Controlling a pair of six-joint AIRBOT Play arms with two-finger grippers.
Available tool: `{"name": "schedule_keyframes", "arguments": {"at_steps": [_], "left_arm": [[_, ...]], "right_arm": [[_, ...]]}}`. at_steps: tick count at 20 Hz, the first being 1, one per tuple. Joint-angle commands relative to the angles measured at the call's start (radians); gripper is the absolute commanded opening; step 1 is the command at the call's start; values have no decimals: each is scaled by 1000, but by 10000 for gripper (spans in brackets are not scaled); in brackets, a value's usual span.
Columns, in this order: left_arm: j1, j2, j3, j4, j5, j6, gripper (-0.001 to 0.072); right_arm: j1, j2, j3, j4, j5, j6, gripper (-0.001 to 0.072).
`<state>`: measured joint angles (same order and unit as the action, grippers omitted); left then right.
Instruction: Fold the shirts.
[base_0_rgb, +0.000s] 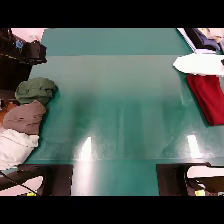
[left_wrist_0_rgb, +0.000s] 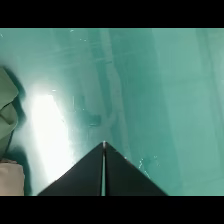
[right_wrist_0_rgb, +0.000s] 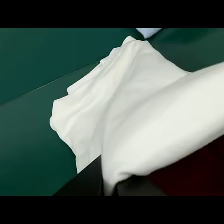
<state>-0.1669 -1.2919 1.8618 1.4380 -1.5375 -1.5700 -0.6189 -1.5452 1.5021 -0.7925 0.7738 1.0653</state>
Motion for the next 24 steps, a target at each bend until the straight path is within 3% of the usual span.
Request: {"name": "schedule_keyframes", "arguments": {"at_steps": [1,5,12,22,23,24], "left_arm": [[1,1,0,-7,-2,-5,29],[1,1,0,-7,-27,-2,29],[1,1,0,-6,-38,8,29],[1,1,0,-6,-42,60,29],[1,1,0,-6,-42,60,29],[1,1,0,-6,-42,60,29]], "right_arm": [[-14,2,57,6,38,-1,16],[-14,21,192,-40,174,52,16],[-14,136,200,-407,308,272,17],[-15,268,-115,-840,442,499,23],[-15,277,-145,-879,444,518,74],[-15,284,-170,-906,446,528,263]]}}
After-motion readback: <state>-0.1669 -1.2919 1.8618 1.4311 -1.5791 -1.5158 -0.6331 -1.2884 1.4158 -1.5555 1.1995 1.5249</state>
